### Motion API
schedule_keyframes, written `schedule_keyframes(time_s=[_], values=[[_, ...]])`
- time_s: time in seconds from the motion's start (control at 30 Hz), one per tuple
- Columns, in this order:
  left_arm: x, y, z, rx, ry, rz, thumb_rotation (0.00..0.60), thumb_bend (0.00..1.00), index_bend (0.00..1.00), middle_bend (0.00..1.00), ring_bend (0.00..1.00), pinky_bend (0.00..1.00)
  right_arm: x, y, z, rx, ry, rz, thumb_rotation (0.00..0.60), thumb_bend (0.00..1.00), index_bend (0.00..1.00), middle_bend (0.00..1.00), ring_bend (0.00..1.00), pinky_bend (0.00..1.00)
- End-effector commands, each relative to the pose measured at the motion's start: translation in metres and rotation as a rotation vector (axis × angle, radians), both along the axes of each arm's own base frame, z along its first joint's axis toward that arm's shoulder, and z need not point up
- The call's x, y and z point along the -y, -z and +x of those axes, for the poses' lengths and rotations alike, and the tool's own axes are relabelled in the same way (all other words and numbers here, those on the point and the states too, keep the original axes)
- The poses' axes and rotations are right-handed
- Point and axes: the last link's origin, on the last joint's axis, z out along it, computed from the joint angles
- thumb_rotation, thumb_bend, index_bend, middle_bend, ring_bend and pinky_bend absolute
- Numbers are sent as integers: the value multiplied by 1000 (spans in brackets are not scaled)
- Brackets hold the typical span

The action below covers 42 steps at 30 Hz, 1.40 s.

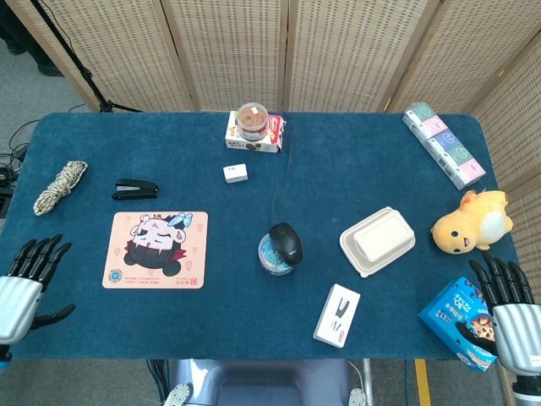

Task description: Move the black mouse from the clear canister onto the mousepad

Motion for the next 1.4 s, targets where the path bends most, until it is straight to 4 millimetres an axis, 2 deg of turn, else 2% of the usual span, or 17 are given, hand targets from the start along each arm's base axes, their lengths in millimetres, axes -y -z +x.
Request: schedule_keyframes(time_s=[0.03, 0.13, 0.27, 0.47, 0.53, 0.83, 1.07, 1.17, 1.4], values=[[-41, 15, 24, -57, 197, -96, 600, 17, 0, 0, 0, 0, 3, 1, -2, -10, 11, 0, 600, 0, 0, 0, 0, 0], [-69, 26, 44, -74, 343, -138, 600, 19, 0, 0, 0, 0, 8, 3, -5, -18, 28, -3, 600, 0, 0, 0, 0, 0], [-95, 44, 74, -105, 481, -184, 600, 59, 0, 0, 0, 0, 13, 4, -9, -26, 50, -5, 600, 0, 0, 0, 0, 0], [-128, 71, 126, -199, 589, -212, 600, 108, 0, 0, 0, 0, 23, 5, -16, -33, 85, -11, 600, 0, 0, 0, 0, 0], [-136, 79, 139, -231, 611, -226, 600, 110, 0, 0, 0, 0, 25, 5, -17, -36, 88, -12, 600, 0, 0, 0, 0, 0], [-156, 120, 184, -336, 704, -251, 600, 114, 0, 0, 0, 3, 30, 0, -23, -35, 107, -32, 600, 0, 0, 0, 0, 0], [-167, 162, 226, -385, 759, -273, 600, 121, 0, 0, 0, 42, 33, -6, -29, -20, 131, -52, 600, 0, 0, 0, 0, 0], [-171, 175, 239, -389, 764, -296, 600, 123, 0, 0, 0, 80, 35, -7, -31, -19, 141, -55, 600, 0, 0, 0, 0, 0], [-174, 198, 260, -406, 776, -330, 600, 128, 0, 0, 0, 87, 38, -13, -36, -6, 164, -76, 600, 0, 0, 0, 0, 0]])
